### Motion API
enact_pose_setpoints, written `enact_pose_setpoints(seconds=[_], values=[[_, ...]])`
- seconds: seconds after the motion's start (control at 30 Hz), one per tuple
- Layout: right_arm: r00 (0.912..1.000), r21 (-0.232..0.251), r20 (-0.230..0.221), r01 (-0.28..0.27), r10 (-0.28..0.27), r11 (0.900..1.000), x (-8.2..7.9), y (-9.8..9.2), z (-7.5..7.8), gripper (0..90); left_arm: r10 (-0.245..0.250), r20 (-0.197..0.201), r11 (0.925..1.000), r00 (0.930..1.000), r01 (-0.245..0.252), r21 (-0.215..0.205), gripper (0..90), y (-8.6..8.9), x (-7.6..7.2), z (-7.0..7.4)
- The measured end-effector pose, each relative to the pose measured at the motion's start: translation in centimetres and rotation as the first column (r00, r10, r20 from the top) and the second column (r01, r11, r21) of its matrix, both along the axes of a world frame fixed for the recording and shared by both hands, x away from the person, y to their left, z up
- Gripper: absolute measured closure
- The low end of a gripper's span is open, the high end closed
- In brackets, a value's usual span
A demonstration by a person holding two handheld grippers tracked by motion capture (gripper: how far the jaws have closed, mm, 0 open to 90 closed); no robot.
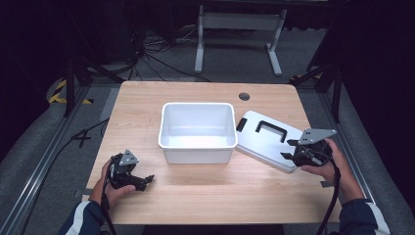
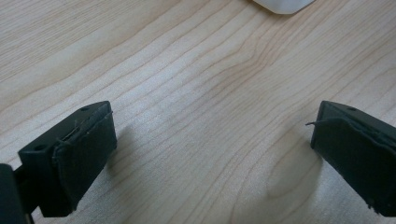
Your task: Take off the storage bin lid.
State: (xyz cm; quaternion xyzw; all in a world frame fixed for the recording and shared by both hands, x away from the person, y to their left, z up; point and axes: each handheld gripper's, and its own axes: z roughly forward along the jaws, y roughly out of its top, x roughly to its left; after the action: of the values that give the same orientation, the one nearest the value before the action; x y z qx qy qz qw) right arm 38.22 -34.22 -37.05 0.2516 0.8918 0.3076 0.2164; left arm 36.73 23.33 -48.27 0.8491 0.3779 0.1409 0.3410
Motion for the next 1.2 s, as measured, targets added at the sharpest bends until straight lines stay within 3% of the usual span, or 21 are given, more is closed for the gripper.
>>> enact_pose_setpoints(seconds=[0.53, 0.93, 1.2], values=[[0.9997, -0.020, 0.007, 0.024, -0.024, 1.000, -1.7, -1.5, -0.9, 44.0, 0.000, -0.003, 1.0000, 1.0000, 0.000, -0.001, 0.7, 0.0, -0.1, 0.0], [0.9990, 0.009, 0.027, 0.037, -0.037, 0.999, -2.9, -2.9, -2.4, 39.9, 0.000, -0.003, 1.0000, 1.0000, 0.000, -0.001, 0.7, 0.0, -0.1, 0.0], [0.9984, 0.036, 0.007, 0.057, -0.057, 0.998, -3.4, -3.6, -4.0, 37.9, 0.000, -0.003, 1.0000, 1.0000, 0.000, -0.001, 0.7, 0.0, -0.1, 0.0]])
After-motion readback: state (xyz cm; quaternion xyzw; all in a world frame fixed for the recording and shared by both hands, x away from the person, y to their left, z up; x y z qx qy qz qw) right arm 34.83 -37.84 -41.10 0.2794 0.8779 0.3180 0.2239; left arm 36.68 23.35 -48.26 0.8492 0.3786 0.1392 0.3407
